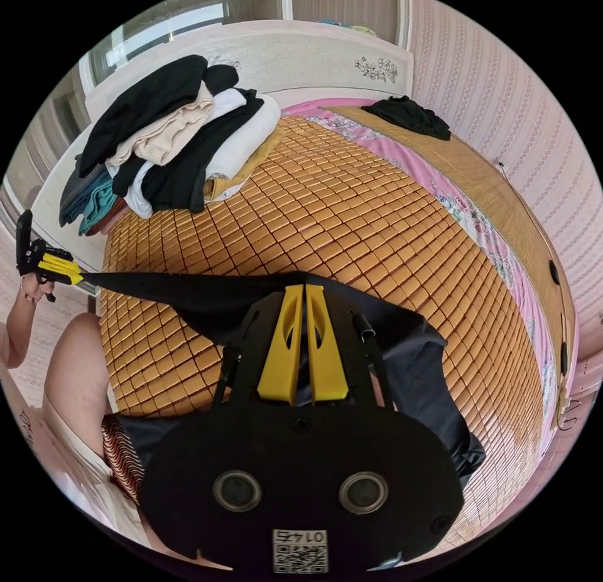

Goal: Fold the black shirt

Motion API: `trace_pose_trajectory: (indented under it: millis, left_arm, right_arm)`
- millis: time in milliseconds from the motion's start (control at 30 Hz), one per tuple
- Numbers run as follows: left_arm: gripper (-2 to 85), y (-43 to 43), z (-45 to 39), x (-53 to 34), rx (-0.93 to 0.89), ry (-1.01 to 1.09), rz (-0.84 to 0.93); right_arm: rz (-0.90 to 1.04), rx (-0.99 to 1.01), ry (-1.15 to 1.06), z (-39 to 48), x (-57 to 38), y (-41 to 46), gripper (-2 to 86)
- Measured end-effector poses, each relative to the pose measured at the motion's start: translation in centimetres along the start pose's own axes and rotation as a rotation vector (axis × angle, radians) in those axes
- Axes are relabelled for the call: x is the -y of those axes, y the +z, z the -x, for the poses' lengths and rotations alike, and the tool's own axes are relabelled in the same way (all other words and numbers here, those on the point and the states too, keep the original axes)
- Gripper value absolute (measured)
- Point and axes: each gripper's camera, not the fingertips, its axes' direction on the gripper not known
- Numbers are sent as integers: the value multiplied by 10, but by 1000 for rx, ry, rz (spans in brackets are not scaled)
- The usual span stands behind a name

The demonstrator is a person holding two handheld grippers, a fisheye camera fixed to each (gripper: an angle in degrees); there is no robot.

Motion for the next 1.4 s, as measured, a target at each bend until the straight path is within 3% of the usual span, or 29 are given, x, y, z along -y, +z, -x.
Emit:
trace_pose_trajectory:
  millis: [100, 267, 400, 533, 700, 800, 900, 1000, 1100, 1233, 1400]
  left_arm:
    - [-10, -15, 42, -4, -53, -166, -93]
    - [-8, 18, 91, 1, 16, -373, -74]
    - [11, 31, 73, 3, 78, -323, -30]
    - [86, 54, 61, 13, 182, -309, 17]
    - [58, 83, 58, 14, 224, -251, 83]
    - [9, 83, 60, 15, 203, -232, 101]
    - [-6, 79, 64, 16, 249, -242, 95]
    - [-9, 83, 69, 18, 254, -241, 110]
    - [-9, 85, 70, 18, 272, -227, 107]
    - [-8, 81, 74, 22, 348, -192, 105]
    - [28, 86, 89, 24, 280, -207, 155]
  right_arm:
    - [-19, 57, 26, 5, 1, 8, -1]
    - [71, -1, 86, 14, 10, 42, -1]
    - [97, 11, 151, 14, 16, 57, 0]
    - [135, -10, 164, 16, 22, 70, 6]
    - [197, 17, 178, 14, 37, 71, 34]
    - [75, 69, 210, 3, 37, 41, 21]
    - [114, 21, 219, -2, 25, 37, 9]
    - [236, -89, 239, 0, 9, 58, -1]
    - [295, -76, 265, 5, -3, 82, -6]
    - [235, -50, 332, 11, -4, 85, -7]
    - [196, -68, 281, 33, -13, 65, -9]
